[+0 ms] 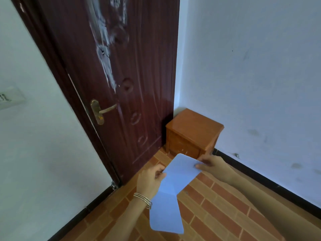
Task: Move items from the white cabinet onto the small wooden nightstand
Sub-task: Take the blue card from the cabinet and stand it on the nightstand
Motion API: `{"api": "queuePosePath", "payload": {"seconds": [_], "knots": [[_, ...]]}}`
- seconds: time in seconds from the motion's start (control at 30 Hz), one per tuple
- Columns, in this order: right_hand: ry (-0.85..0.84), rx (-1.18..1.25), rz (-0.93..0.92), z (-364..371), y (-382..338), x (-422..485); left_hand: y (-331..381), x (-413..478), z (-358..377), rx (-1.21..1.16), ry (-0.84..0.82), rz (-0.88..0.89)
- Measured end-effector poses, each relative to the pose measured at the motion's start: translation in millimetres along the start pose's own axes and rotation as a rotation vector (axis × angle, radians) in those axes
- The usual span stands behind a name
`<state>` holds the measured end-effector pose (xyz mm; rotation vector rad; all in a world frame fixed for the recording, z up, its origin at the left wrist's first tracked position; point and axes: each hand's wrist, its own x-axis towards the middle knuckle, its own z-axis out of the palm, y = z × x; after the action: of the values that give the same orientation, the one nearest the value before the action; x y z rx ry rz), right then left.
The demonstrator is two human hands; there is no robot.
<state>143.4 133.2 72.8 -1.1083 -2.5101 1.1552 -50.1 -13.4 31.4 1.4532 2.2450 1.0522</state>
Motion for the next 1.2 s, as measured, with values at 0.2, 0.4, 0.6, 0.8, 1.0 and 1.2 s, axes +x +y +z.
{"api": "queuePosePath", "payload": {"seconds": [0.2,0.4,0.6,0.8,1.0,1.2], "knots": [[0.156,0.018,-0.037,-50.7,16.5,72.9,-0.5,90.7,27.3,-0.125,-0.036,0.006],[0.284,-0.045,0.002,-90.1,37.7,132.6,-21.6,139.8,54.3,-0.042,0.051,0.109],[0.325,-0.005,0.082,-121.6,60.4,215.8,-51.1,204.9,74.1,0.098,-0.154,0.19],[0.286,0.026,0.226,-139.8,80.8,306.0,-78.1,294.1,75.4,0.221,-0.347,0.521],[0.311,0.075,0.33,-156.1,104.1,380.3,-85.8,375.8,86.4,0.212,-0.395,0.664],[0.345,0.052,0.433,-167.9,131.7,421.9,-90.4,432.4,110.4,0.165,-0.45,0.668]]}}
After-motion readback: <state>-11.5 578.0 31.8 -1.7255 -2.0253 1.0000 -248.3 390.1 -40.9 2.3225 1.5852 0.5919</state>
